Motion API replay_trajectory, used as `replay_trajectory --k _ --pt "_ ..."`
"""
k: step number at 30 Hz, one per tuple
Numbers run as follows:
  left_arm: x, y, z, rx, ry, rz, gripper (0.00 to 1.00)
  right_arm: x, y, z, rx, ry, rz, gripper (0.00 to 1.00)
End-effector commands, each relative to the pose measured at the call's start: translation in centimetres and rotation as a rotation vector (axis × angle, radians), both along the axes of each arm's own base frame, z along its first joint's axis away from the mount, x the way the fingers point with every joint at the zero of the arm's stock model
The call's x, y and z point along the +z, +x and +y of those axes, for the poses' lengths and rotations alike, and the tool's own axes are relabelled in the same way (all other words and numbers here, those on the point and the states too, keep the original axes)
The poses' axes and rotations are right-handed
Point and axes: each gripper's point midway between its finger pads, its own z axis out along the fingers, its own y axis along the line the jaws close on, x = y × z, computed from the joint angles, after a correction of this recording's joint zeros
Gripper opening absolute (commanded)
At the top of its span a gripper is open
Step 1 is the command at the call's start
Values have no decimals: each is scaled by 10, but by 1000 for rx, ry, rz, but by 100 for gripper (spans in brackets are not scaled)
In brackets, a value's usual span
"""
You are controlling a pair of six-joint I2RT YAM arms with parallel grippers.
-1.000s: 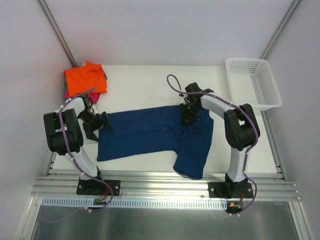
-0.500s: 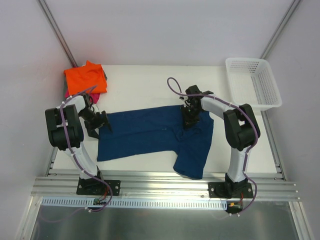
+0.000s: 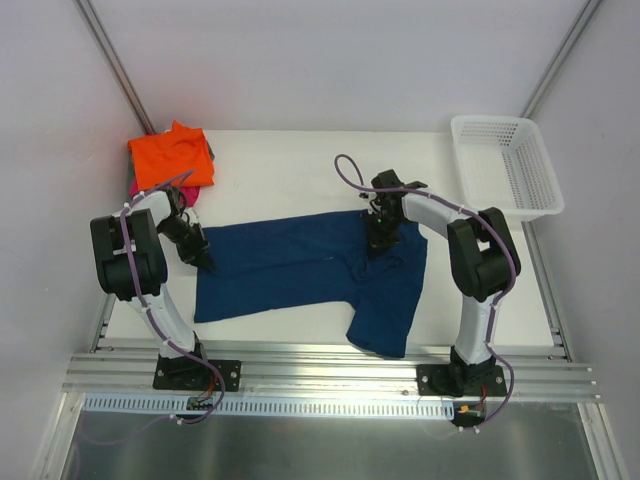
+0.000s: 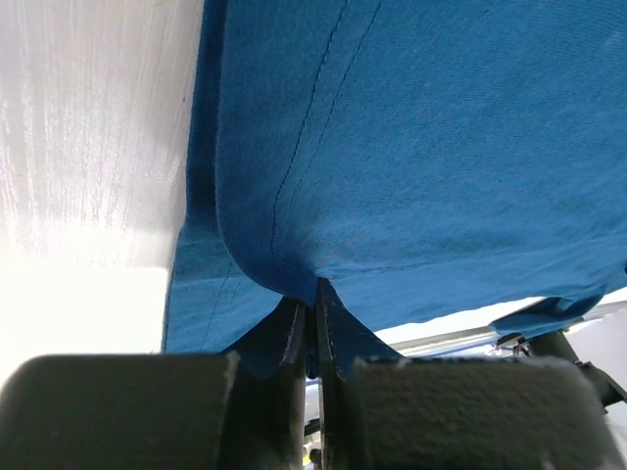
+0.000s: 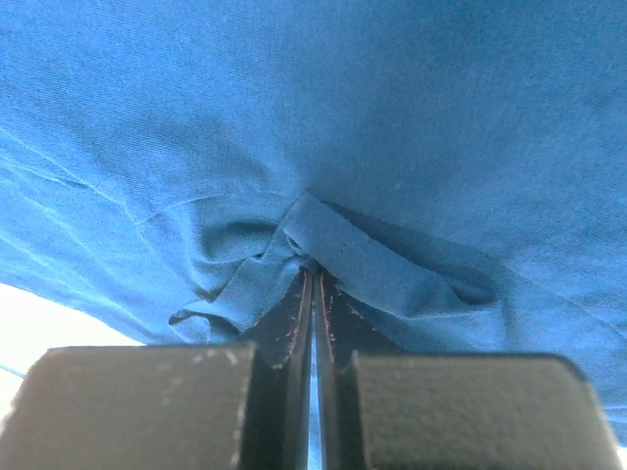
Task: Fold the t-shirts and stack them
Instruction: Fold the flattened tshirt in 1/3 of the way
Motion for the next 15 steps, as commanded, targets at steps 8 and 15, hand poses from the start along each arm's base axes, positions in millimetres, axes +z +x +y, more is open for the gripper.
replay_trajectory --k 8,15 --pt "25 22 7 -9 12 -87 0 67 50 -11 -27 41 -224 1" --pt "41 43 16 -25 48 -153 0 87 57 -27 -59 42 -294 1"
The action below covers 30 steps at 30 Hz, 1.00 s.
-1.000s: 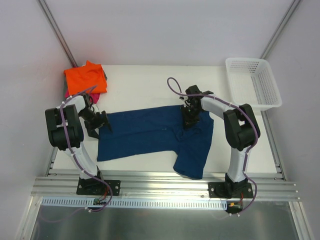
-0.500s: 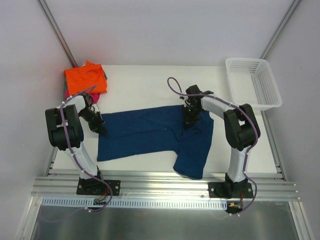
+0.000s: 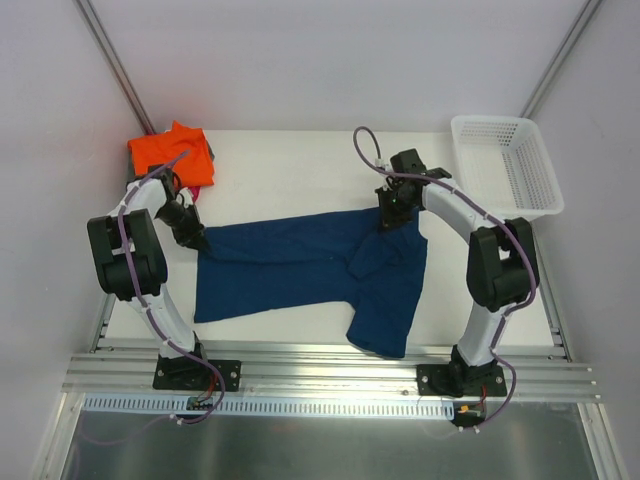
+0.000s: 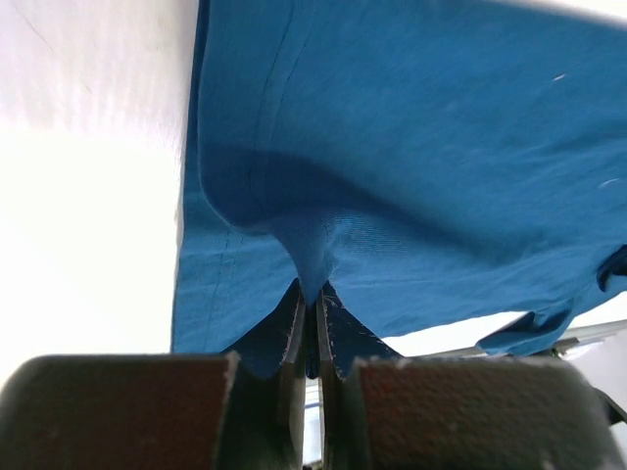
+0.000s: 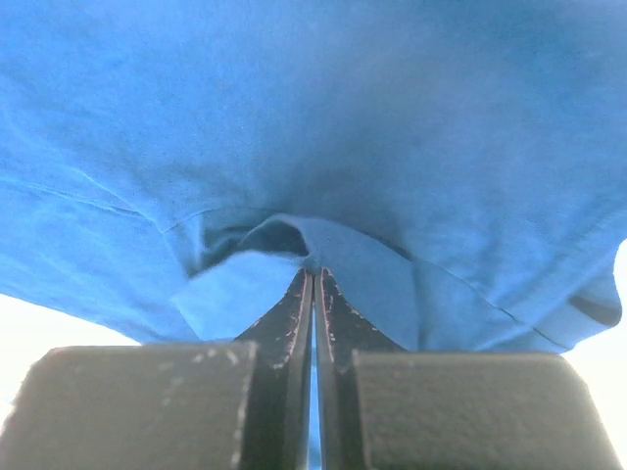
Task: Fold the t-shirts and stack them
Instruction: Fold the flattened tshirt in 1/3 of the way
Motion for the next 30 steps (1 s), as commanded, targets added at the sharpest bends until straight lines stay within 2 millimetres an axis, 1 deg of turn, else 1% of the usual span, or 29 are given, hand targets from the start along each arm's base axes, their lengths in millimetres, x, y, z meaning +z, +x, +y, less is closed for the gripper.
replay_trajectory --k 1,5,6,7,8,9,10,15,19,20,21,22,23,24,26,27,30 --pt "18 9 9 -23 30 -50 0 40 15 -8 -6 16 -128 1" --pt "25 35 19 -32 66 -98 0 47 20 -24 -33 3 -157 1" --pt "26 40 21 -36 71 -106 0 48 24 -32 -46 -5 -164 1" --pt "30 48 25 -37 90 -127 0 50 26 -36 -56 -8 -171 1" --pt "26 51 27 -44 94 -121 0 52 28 -41 -64 -12 -177 1" --pt "26 55 29 -47 100 -126 0 54 33 -50 -81 -19 -185 1" --pt "25 63 33 -50 114 -130 0 58 37 -54 -88 -22 -198 1" --pt "16 81 39 -72 130 -136 0 71 52 -82 -139 -39 -250 1" --pt "8 93 36 -102 128 -140 0 86 70 -92 -157 -41 -309 1" --pt "7 96 35 -113 129 -143 0 96 77 -92 -150 -37 -340 1" --pt "6 98 35 -117 133 -146 0 101 82 -94 -153 -37 -353 1" --pt "7 104 35 -120 133 -156 0 100 88 -94 -152 -40 -358 0" --pt "8 108 35 -130 134 -166 0 112 97 -95 -156 -37 -392 1" --pt "10 112 30 -145 134 -179 0 115 102 -99 -162 -44 -403 1" --pt "19 124 29 -158 146 -217 0 118 110 -100 -167 -42 -418 0" --pt "21 128 27 -167 154 -231 0 124 114 -102 -173 -40 -437 1" --pt "33 147 24 -195 181 -297 0 122 118 -104 -179 -34 -443 1"
